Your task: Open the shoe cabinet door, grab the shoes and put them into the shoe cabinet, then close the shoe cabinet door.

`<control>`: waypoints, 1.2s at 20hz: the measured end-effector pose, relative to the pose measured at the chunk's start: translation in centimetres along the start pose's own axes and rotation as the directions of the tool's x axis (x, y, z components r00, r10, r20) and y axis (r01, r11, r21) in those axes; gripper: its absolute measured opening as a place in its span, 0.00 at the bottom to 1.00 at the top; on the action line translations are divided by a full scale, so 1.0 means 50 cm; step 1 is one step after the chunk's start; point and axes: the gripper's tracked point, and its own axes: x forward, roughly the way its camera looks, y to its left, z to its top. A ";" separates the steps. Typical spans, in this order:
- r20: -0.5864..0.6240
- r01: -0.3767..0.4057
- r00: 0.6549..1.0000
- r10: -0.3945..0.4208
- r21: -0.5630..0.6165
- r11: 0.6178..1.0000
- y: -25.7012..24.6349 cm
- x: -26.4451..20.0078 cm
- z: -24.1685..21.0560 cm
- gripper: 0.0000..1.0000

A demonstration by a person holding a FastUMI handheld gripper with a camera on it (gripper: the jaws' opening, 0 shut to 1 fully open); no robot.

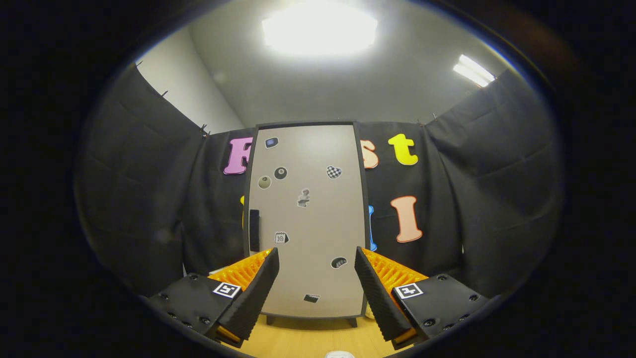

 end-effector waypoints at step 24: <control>-0.047 -0.189 0.980 0.192 0.058 0.980 0.295 0.479 -0.103 0.96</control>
